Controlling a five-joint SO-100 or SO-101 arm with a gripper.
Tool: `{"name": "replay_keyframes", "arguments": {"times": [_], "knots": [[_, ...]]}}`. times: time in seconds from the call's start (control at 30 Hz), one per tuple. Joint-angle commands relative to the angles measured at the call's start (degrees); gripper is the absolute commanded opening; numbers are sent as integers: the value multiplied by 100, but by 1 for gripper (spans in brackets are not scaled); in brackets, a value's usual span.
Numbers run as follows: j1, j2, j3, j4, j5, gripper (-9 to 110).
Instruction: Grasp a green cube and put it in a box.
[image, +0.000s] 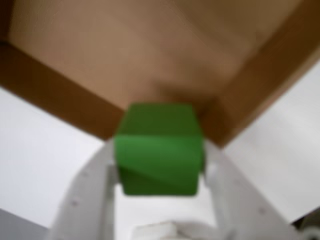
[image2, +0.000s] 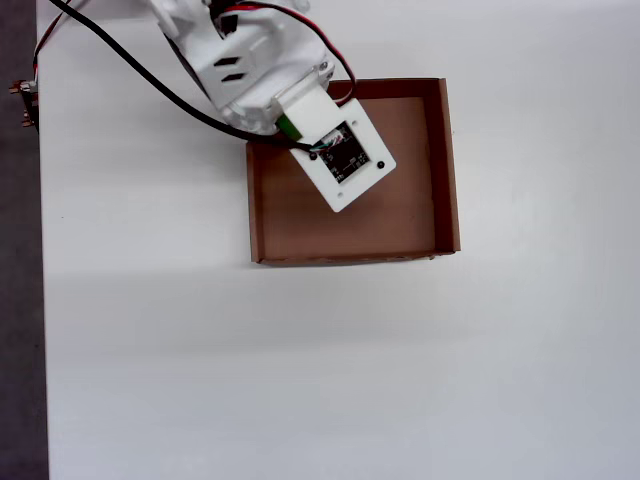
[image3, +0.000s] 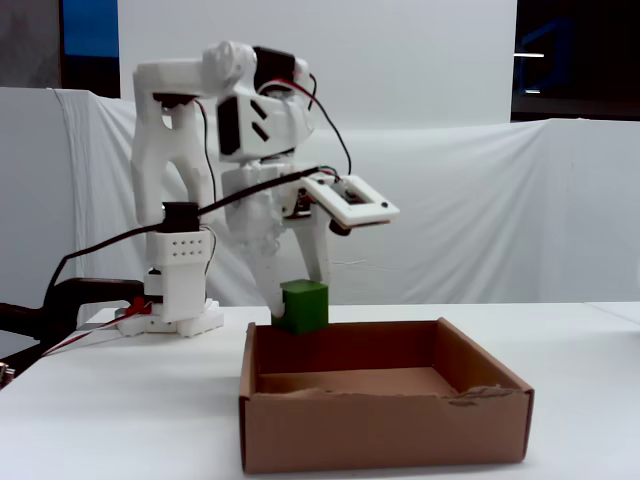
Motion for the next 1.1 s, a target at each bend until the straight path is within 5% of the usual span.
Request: {"name": "replay_keyframes", "arguments": {"times": [0.0, 1.07], "knots": [[105, -79, -299, -255, -26, 15], [-44, -1345, -316, -896, 18, 15]]}}
